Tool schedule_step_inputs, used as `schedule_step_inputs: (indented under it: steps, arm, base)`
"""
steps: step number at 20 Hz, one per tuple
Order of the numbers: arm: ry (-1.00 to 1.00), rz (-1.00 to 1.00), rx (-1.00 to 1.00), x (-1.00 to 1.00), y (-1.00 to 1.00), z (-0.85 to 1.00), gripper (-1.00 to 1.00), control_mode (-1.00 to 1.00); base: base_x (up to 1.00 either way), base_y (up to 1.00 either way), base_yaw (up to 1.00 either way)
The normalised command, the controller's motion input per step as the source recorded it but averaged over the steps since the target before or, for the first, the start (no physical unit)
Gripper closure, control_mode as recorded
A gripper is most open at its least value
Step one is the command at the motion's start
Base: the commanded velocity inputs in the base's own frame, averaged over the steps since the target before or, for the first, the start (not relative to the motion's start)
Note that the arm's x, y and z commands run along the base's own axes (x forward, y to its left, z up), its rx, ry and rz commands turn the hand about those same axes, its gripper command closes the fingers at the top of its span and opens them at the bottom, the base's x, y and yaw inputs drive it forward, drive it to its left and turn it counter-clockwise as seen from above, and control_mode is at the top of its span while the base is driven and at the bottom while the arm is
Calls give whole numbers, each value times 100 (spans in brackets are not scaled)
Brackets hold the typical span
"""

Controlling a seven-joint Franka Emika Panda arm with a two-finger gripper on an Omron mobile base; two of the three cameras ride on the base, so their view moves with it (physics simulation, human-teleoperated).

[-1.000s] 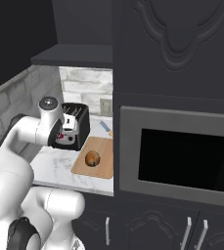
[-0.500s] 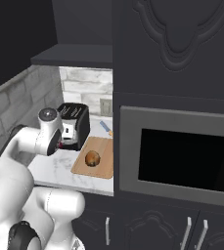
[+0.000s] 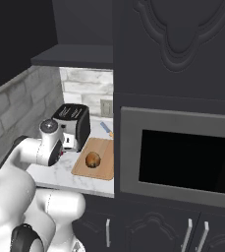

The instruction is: Pick the bread, place it on the cutting board, pick the jam, place it on the counter, and close the cabinet.

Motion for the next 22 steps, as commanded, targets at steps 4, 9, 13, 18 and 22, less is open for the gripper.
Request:
schedule_step_inputs:
  steps: [4, 9, 13, 18, 22]
  arm:
    - [0, 0, 0, 0, 0, -34, 100, -100]
    - [0, 0, 0, 0, 2, -26, 100, -100]
    - [0, 0, 0, 0, 1, -21, 100, -100]
    - [-2, 0, 0, 0, 5, -19, 100, -100]
    - [-5, 0, 0, 0, 6, -13, 100, -100]
  base:
    - [0, 0, 0]
    - [0, 0, 0]
    - [0, 0, 0]
    - [0, 0, 0]
    - [0, 0, 0]
